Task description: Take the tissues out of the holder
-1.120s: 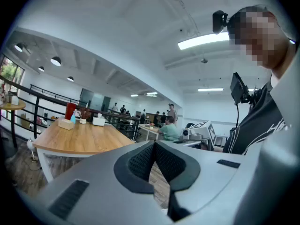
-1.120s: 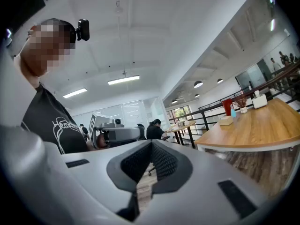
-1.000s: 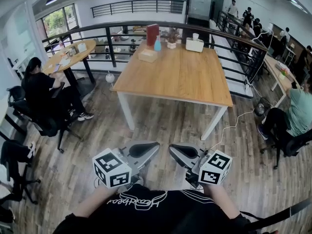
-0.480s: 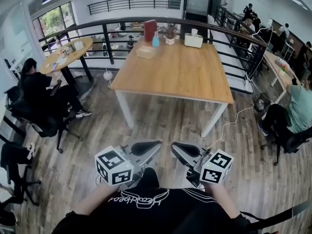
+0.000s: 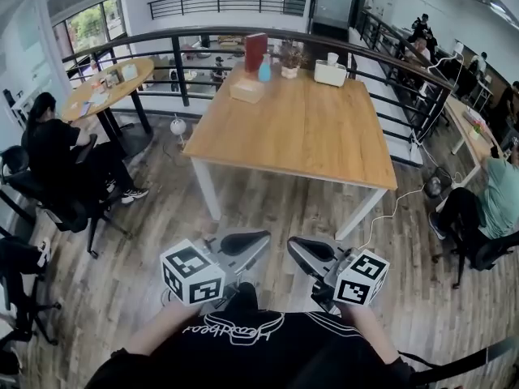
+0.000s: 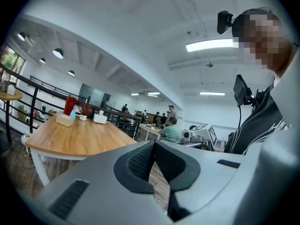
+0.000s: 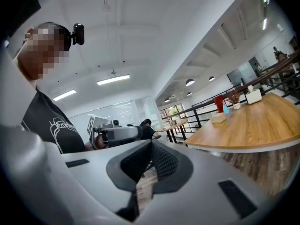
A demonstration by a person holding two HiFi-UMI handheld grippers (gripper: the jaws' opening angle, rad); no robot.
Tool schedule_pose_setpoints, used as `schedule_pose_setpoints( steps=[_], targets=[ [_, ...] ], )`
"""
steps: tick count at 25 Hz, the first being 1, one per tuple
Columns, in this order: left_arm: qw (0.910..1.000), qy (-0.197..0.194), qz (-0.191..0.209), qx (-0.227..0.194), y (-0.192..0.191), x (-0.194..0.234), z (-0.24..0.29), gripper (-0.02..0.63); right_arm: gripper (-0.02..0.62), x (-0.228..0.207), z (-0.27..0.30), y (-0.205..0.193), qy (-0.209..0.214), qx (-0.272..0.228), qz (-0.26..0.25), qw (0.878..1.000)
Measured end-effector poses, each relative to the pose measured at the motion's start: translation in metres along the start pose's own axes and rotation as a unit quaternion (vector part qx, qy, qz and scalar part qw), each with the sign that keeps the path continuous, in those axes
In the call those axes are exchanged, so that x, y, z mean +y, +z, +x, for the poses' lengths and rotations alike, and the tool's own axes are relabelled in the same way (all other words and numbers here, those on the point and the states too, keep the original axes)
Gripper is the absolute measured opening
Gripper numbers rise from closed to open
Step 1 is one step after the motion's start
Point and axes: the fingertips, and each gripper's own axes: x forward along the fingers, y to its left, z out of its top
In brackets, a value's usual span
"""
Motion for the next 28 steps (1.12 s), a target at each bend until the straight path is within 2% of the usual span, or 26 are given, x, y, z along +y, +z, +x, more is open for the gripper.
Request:
schedule_pose_setpoints(
  steps=[7, 19, 23, 28],
  targets=[
    [0.9998, 0.007, -0.016, 0.003, 0.028, 0.114, 0.019, 0.014, 0.018, -0.078, 0.083, 0.029, 0.001, 0.014, 0.006, 1.000],
    [0.9996, 0.008, -0.020, 0.016, 0.100, 0.334, 0.078, 0.014, 0.018, -0.245, 0.239, 0.104, -0.009, 0.032, 0.023, 0.999],
    [0.9997, 0.013, -0.016, 0.009, 0.118, 0.384, 0.081, 0.014, 0.018, -0.271, 0.282, 0.121, -0.002, 0.034, 0.012, 0.999],
    [0.9998, 0.014, -0.013, 0.004, 0.123, 0.418, 0.081, 0.014, 0.018, -0.288, 0.309, 0.125, -0.003, 0.034, 0.008, 0.999]
  ],
)
